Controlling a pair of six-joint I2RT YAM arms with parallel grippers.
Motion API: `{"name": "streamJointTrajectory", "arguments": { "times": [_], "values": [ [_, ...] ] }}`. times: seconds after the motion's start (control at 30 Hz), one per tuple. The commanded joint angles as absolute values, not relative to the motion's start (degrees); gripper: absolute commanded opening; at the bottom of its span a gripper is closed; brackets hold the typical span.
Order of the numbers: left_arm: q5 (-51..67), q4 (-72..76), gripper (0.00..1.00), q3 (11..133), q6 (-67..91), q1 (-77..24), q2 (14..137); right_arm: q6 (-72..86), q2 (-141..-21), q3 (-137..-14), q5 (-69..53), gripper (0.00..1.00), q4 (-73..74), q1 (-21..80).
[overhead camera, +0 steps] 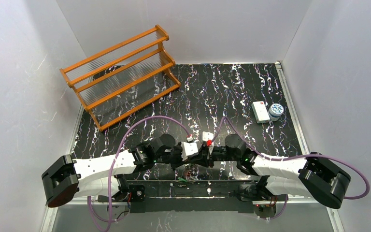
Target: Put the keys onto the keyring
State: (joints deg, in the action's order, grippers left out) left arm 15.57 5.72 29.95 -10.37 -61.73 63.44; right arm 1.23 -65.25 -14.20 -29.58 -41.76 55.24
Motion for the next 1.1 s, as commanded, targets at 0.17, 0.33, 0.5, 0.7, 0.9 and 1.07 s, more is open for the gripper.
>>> {"name": "streamJointTrajectory", "arguments": {
  "times": [0.17,0.33,0.5,0.7,0.9,1.07],
  "values": [
    [14.64,5.36,0.00,31.43,-10.71,-62.31,62.84,-1.96,-64.04,-17.10,-27.45,0.39,-36.74,55.23],
    [14.56,5.48,0.00,31.46,-10.64,-62.40,63.01,-2.54,-63.72,-17.29,-27.01,0.31,-35.33,55.23],
    [14.46,5.54,0.00,31.55,-10.60,-62.66,63.21,-2.68,-63.48,-17.41,-26.93,0.01,-35.07,55.24],
    [13.10,6.37,0.24,29.88,-9.69,-62.75,61.17,-2.81,-61.66,-15.42,-27.75,0.01,-37.64,55.27],
    [12.26,13.39,0.34,23.60,-7.32,-62.75,53.98,-1.33,-58.45,-10.44,-28.42,0.01,-46.47,55.28],
    [14.20,21.75,0.27,18.56,-4.17,-62.75,52.04,-0.47,-57.26,-9.36,-30.45,0.01,-49.93,55.28]
  ]
}}
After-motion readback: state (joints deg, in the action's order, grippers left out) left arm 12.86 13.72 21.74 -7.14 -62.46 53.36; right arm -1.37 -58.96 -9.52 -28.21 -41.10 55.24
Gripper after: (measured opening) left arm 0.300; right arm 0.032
